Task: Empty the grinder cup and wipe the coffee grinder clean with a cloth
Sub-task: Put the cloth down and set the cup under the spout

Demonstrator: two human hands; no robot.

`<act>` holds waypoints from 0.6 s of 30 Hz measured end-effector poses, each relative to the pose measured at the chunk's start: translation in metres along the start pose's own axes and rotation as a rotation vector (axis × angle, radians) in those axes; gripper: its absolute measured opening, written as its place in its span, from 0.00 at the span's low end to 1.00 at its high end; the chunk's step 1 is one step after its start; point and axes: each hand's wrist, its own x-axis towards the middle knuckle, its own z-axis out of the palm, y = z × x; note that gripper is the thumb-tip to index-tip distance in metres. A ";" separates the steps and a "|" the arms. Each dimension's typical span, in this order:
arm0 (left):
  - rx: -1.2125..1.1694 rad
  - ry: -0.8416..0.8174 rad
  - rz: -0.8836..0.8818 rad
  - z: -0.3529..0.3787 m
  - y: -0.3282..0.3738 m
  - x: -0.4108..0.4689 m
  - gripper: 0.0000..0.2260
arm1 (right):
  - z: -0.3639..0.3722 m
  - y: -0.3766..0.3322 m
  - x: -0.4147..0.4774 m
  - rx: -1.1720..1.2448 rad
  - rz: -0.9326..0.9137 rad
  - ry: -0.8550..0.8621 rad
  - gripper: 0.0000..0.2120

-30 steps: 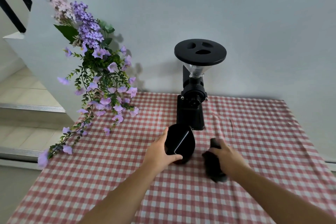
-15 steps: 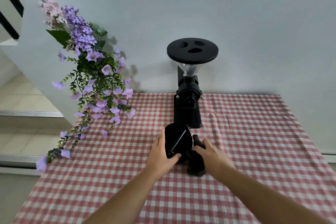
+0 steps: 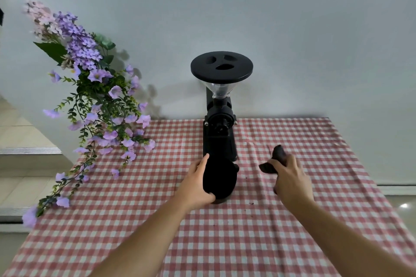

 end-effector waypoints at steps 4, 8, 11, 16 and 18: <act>-0.053 -0.041 -0.036 -0.005 -0.001 0.005 0.49 | 0.008 -0.005 -0.005 -0.051 -0.056 -0.131 0.22; -0.034 -0.035 -0.037 -0.007 -0.003 0.008 0.51 | 0.007 -0.024 -0.001 0.111 -0.156 -0.082 0.16; -0.034 -0.025 -0.027 -0.005 -0.004 0.005 0.50 | 0.007 -0.040 0.005 0.201 -0.214 -0.084 0.13; -0.078 0.103 -0.011 0.005 -0.013 -0.011 0.43 | 0.016 -0.058 0.014 0.458 -0.156 -0.161 0.14; -0.224 0.172 -0.101 0.011 -0.019 -0.018 0.39 | 0.019 -0.063 0.022 0.585 -0.069 -0.211 0.17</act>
